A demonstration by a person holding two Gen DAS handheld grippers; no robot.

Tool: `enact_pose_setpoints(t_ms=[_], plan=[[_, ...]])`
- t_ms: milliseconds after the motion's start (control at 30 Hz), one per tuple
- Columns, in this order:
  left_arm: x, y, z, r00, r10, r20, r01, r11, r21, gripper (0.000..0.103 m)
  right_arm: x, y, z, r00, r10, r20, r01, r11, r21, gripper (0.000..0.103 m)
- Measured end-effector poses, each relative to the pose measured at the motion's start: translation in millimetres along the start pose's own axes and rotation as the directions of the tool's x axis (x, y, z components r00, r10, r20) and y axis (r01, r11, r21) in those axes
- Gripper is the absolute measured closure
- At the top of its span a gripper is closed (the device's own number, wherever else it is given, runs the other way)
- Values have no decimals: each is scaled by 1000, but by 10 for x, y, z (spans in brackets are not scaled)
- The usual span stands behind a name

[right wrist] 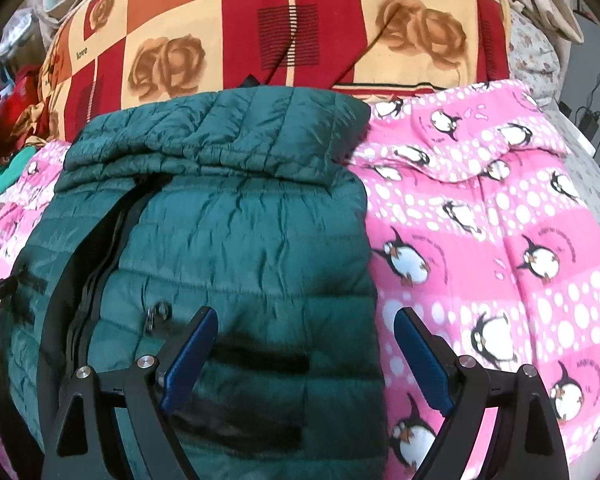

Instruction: Fold large clothes

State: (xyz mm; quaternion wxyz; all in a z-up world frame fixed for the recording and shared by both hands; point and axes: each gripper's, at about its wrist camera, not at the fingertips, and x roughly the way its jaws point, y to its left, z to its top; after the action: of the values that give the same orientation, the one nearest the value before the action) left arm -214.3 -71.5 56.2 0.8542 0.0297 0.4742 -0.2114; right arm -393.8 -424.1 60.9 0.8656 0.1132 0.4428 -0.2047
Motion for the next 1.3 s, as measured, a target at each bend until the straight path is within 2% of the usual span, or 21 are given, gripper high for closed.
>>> enact_pose_setpoints(t_ms=[467, 633, 867, 1067, 1300], plan=[[-147, 129, -252, 998, 3, -61, -3, 1000, -6, 26, -164, -21, -346, 1000, 19, -24, -19, 1000, -3, 15], [-184, 204, -367, 996, -5, -93, 4, 1000, -12, 26, -219, -77, -498, 997, 39, -60, -40, 999, -6, 15], [-230, 272, -490, 991, -58, -118, 56, 998, -19, 26, -291, -242, -734, 990, 69, -121, -69, 998, 0, 15], [-245, 392, -581, 981, -102, -167, 97, 995, -36, 25, -292, -282, -952, 975, 117, -188, -120, 993, -5, 15], [-162, 501, -743, 960, -157, -233, 140, 986, -91, 25, -239, -216, -1105, 943, 230, -242, -232, 973, 20, 15]])
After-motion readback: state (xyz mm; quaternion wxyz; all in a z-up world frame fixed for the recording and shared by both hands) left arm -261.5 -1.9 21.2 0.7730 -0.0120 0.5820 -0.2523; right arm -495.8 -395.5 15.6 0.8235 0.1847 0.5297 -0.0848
